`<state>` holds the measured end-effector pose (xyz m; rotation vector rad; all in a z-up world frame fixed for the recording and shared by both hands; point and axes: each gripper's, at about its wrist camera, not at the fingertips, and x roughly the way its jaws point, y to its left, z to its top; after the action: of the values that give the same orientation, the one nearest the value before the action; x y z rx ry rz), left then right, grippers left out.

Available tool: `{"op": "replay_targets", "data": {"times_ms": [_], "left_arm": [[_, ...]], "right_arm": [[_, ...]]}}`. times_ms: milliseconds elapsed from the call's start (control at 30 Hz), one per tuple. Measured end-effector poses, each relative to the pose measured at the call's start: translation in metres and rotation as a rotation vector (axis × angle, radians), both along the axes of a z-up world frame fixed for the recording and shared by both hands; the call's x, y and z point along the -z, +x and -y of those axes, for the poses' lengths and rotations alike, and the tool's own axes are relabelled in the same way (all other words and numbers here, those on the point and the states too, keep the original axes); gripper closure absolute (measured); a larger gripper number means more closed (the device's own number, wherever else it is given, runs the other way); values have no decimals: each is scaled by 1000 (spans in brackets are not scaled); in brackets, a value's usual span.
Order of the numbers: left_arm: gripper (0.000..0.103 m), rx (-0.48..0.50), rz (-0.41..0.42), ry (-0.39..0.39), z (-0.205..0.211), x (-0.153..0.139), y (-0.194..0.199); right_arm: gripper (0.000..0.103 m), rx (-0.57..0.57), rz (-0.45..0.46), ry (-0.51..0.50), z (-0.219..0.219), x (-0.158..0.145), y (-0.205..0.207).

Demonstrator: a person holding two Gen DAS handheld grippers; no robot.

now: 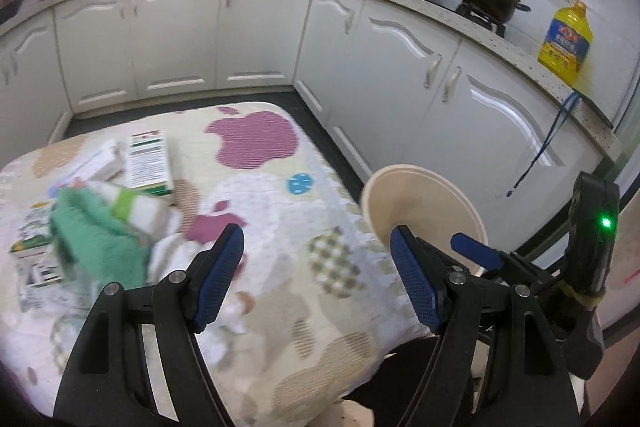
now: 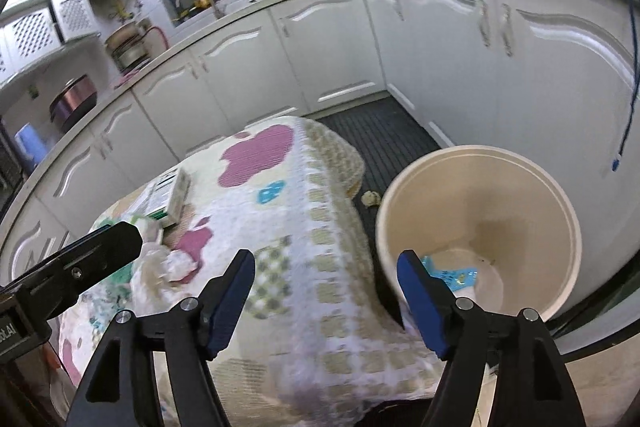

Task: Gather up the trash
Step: 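Move both open tools back over the trash on the table, then grasp the crumpled white tissue with the right tool while the left tool grasps the clear plastic bag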

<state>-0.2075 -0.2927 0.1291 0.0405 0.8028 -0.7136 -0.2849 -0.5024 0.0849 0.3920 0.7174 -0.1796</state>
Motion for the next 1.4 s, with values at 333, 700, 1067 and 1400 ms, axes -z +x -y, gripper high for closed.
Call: {"op": "replay_targets", "data": {"times_ms": [333, 700, 1067, 1400], "left_arm": [[28, -74, 30, 1, -54, -4, 0], [27, -120, -34, -69, -125, 1, 6], [19, -182, -138, -73, -203, 32, 7], [19, -136, -151, -11, -188, 60, 7]], "right_arm": [[27, -87, 19, -29, -40, -11, 9], [22, -182, 35, -41, -78, -15, 12], [22, -321, 3, -13, -116, 4, 24], [22, -396, -31, -57, -142, 18, 45]]}}
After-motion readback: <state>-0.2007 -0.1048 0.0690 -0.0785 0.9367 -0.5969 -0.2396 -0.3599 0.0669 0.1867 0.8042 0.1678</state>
